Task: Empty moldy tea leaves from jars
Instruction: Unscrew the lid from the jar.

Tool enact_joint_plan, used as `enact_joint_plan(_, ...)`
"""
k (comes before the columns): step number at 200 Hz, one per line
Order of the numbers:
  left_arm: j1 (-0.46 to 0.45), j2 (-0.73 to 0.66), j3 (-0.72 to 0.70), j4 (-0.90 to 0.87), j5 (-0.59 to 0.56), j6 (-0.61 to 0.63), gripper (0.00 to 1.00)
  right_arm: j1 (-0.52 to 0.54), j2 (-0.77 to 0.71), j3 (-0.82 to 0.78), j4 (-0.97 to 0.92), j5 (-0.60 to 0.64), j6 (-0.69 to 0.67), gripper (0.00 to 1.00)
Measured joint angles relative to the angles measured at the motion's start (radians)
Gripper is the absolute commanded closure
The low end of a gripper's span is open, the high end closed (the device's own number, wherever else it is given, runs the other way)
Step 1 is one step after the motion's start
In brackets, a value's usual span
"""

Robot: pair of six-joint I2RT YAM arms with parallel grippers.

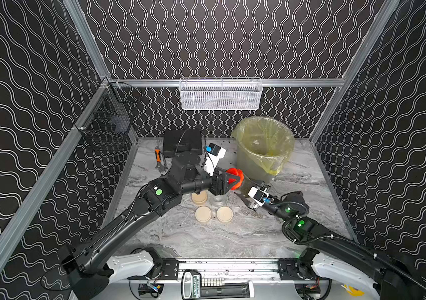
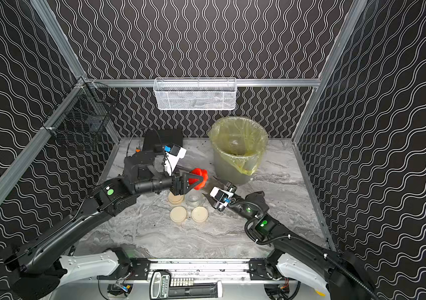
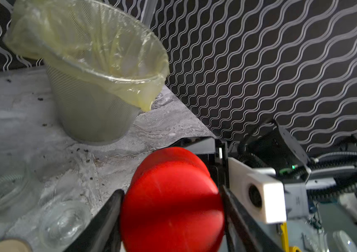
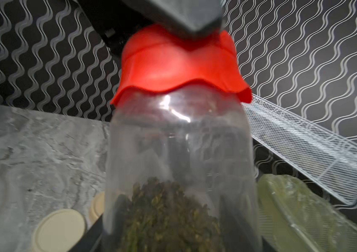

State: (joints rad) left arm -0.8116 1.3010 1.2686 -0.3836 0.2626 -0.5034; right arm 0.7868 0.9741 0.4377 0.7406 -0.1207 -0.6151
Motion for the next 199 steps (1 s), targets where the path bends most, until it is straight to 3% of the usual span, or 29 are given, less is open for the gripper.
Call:
enact_joint_plan(22,-0.002,-0.012,-0.012,0.014,-0.014,-0.077,0.06,0.019,0.015,-0.004,0.035,0.08,-0.079,0.49)
enact_joint_plan(50,-0.002,-0.046,-0.017,0.058,-0.003,-0.037,0.01,0.019,-0.013,-0.004,0.032,0.107,-0.072,0.49)
enact_joint_plan(77,-0.002,-0.114,-0.017,0.074,0.017,0.179,0.01,0.023,-0.047,0.011,-0.014,0.07,-0.02,0.49)
enact_joint_plan(113,-0.002,-0.13,0.025,0.002,0.14,0.551,0.01,0.022,-0.088,0.034,-0.095,-0.009,0.026,0.5)
enact_joint_plan(145,-0.002,-0.058,0.093,-0.119,0.175,0.719,0.02,0.022,-0.1,0.057,-0.142,-0.106,0.04,0.51)
enact_joint_plan(159,-0.002,-0.044,0.1,-0.143,0.196,0.748,0.1,0.022,-0.101,0.064,-0.156,-0.138,0.053,0.51)
enact_joint_plan(182,0.006,-0.033,0.1,-0.156,0.209,0.768,0.35,0.022,-0.108,0.066,-0.166,-0.183,0.058,0.51)
enact_joint_plan(199,0.011,-0.032,0.096,-0.153,0.215,0.764,0.44,0.023,-0.109,0.066,-0.167,-0.188,0.074,0.51)
